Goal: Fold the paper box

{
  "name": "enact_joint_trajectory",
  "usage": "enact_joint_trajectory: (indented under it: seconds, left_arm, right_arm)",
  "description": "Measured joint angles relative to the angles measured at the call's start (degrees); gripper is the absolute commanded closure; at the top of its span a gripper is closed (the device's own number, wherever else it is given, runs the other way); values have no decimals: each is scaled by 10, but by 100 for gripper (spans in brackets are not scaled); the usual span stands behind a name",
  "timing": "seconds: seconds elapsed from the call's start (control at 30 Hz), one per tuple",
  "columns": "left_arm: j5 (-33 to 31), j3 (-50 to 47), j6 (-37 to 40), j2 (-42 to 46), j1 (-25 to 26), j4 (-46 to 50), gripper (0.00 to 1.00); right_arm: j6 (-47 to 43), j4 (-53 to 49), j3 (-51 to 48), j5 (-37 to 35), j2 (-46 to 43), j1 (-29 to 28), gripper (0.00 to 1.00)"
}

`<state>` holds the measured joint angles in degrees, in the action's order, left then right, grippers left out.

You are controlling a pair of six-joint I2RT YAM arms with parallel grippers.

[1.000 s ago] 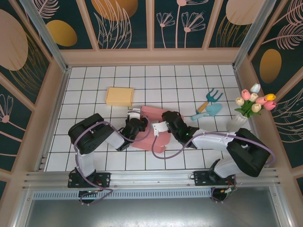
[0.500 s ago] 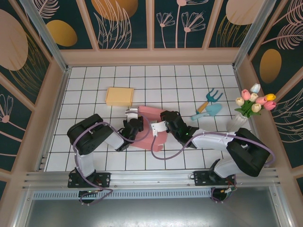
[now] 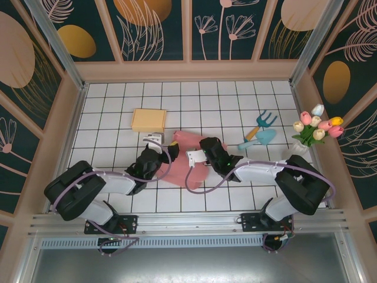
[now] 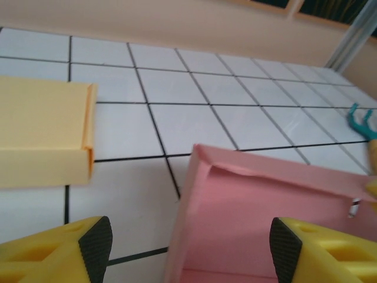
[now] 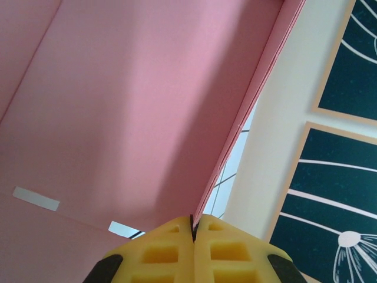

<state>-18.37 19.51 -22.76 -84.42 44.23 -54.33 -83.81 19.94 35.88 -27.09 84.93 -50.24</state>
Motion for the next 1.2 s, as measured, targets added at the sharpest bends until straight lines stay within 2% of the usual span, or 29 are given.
enact_joint_trajectory:
  seconds: [0.13, 0.4, 0.47, 0.53, 0.6, 0.67, 0.77, 0.9, 0.93, 0.97, 1.2]
  left_arm:
    - [5, 11, 11, -22, 0, 19, 28]
    - [-31, 91, 27, -151, 0, 65, 33]
    - [-42, 99, 26, -159, 0, 67, 43]
    - [-50, 101, 26, -160, 0, 68, 62]
    - [-59, 103, 28, -160, 0, 68, 77]
    - [-64, 103, 31, -160, 0, 67, 86]
    - [-67, 98, 38, -160, 2, 59, 92]
    - [-91, 76, 37, -159, 2, 29, 99]
    - [-98, 71, 36, -158, 2, 22, 100]
    - [-108, 64, 34, -157, 2, 16, 100]
    - [-165, 6, 21, -114, 0, -31, 100]
  right_arm:
    - [6, -5, 1, -1, 0, -2, 100]
    - [3, -4, 1, -5, 0, -11, 100]
    - [2, -2, 1, -5, 0, -13, 100]
    - [2, 3, 0, -5, 0, -14, 100]
    - [2, 7, -3, -4, -2, -15, 98]
    - [3, 9, -3, 1, -5, -18, 88]
    - [8, 8, -2, 3, -12, -26, 78]
    - [28, -22, 8, 12, -18, -31, 50]
    - [37, -35, 13, 16, -20, -33, 36]
    - [47, -49, 19, 20, -23, -35, 2]
    - [132, -104, 46, 42, -108, -49, 1]
